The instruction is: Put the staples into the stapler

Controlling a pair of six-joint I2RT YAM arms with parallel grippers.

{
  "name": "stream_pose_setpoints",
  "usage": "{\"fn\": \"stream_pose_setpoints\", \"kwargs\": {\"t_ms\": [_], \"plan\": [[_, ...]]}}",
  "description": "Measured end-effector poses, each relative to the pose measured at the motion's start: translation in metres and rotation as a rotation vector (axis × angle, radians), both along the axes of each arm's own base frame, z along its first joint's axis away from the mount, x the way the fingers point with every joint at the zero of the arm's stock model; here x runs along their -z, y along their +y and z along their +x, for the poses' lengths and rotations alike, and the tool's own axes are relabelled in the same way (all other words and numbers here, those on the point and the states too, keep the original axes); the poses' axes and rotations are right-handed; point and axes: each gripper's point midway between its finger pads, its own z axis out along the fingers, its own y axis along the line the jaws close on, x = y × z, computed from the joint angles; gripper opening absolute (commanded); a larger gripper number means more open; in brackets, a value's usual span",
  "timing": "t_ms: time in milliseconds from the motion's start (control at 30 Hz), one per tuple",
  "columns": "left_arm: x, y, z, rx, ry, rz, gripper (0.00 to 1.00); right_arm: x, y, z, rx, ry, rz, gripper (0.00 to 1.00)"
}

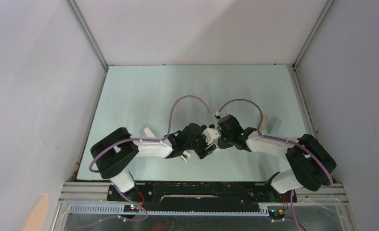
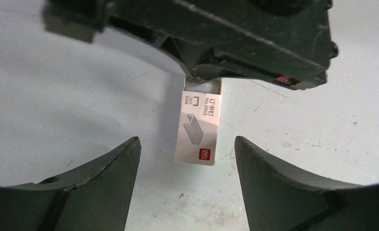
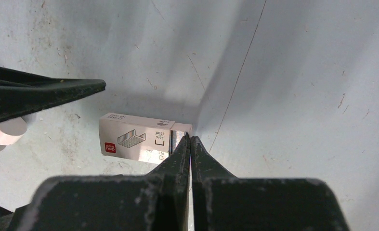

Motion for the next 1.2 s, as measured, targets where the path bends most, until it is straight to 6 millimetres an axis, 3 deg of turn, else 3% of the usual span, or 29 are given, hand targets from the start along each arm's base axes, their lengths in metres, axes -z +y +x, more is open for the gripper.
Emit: {"fn": "stream_pose_setpoints", "kwargs": {"t_ms": [267,633,900,1200], "plan": [[0.012,-0.009,-0.012,0.020,-0.013,0.034,0.68,0.000,0.000,0.000,-0.002,-0.001,-0.001,0.00],[0.017,-0.008,-0.004,-0.049,-0.098,0.088,0.43,-0.002,-0.002,0.002,-0.012,-0.015,-0.007,0.00],[0.017,-0.009,-0.004,-0.059,-0.120,0.097,0.41,-0.009,-0.009,0.008,-0.005,-0.036,-0.010,0.00],[0.017,-0.010,-0.005,-0.055,-0.136,0.109,0.45,-0.004,-0.040,0.017,0.061,-0.027,-0.080,0.00]]}}
